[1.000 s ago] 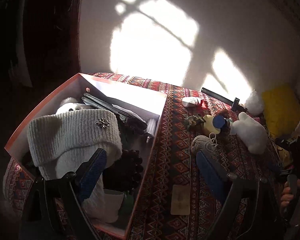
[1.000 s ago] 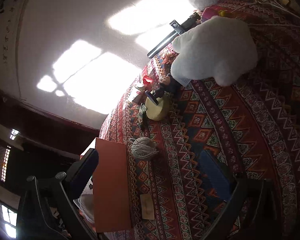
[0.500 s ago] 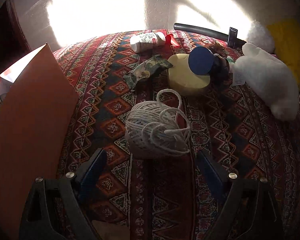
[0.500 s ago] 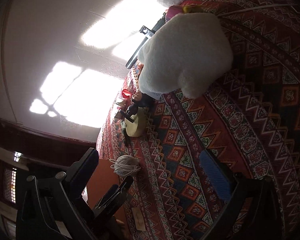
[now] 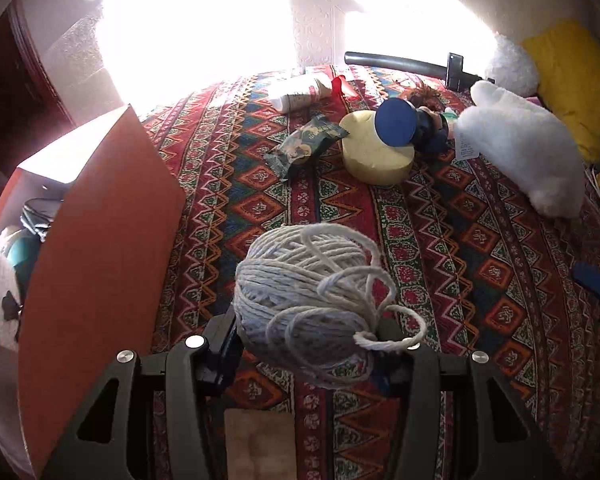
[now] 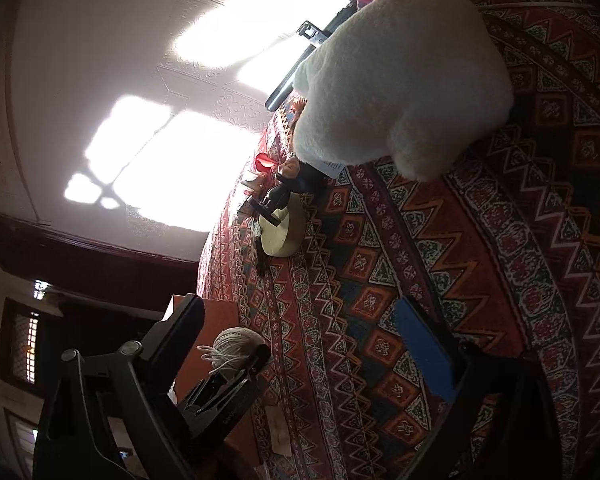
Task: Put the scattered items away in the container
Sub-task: 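Grasp the grey yarn ball with the left tool, then grasp the dark figurine with the right tool while the left carries the yarn ball over the box, then release the figurine and yarn ball into the pink box with both tools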
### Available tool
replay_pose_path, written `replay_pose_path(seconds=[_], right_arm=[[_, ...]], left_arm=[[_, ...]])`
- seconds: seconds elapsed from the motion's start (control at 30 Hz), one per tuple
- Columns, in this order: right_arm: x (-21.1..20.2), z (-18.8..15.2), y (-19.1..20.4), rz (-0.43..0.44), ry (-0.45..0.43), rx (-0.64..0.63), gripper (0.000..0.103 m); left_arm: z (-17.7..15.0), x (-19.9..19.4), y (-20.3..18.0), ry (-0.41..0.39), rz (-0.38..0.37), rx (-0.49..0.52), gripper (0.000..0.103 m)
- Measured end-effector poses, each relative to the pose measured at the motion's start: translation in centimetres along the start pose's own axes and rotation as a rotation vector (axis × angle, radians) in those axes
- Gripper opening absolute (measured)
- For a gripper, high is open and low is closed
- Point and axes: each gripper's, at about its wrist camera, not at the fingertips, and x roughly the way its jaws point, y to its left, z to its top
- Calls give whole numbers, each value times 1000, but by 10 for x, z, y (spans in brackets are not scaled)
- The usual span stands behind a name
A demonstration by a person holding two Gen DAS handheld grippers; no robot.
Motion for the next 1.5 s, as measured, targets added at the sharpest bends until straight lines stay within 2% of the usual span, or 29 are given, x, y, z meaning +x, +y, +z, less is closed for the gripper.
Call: replay_pose_path(seconds=[0.07, 0.17, 0.27, 0.37, 0.43, 0.53, 0.73, 0.8, 0.83, 0.87, 0.9, 1.0, 1.1, 1.27, 1.5], right_arm=[[4, -6, 4, 40, 24, 4, 93], [12, -11, 11, 81, 35, 17, 89], [20, -13, 17, 96, 16, 42, 88], [35, -8, 23, 74, -9, 57, 83], [52, 2, 27, 51, -23, 68, 71], [83, 23, 31, 34, -35, 112, 62], [147, 60, 22, -74, -66, 217, 59], [167, 68, 13, -20, -71, 267, 60], [172, 72, 12, -21, -90, 278, 52], [175, 75, 13, -60, -94, 273, 43], [177, 77, 12, -76, -101, 264, 35], [174, 80, 12, -47, -113, 242, 24], [155, 76, 32, -84, -124, 154, 24], [116, 49, 87, 13, -83, -16, 24], [76, -14, 204, 139, -12, -288, 24]], left_arm=[[-10, -39, 23, -62, -3, -19, 49], [-18, -87, 59, -180, 39, -54, 49], [-23, -110, 93, -258, 35, -137, 49], [-20, -108, 112, -262, 56, -146, 49], [-21, -103, 124, -257, 61, -159, 49], [-24, -96, 143, -242, 38, -195, 50], [-20, -87, 165, -247, 62, -222, 50], [-17, -88, 170, -255, 75, -222, 50], [-15, -88, 171, -262, 85, -221, 50], [-14, -89, 174, -269, 96, -222, 50], [-13, -90, 178, -274, 104, -224, 50], [-12, -91, 191, -272, 96, -254, 50], [-15, -94, 199, -274, 98, -275, 50], [-24, -113, 200, -336, 177, -263, 50], [-35, -138, 207, -394, 185, -286, 50]])
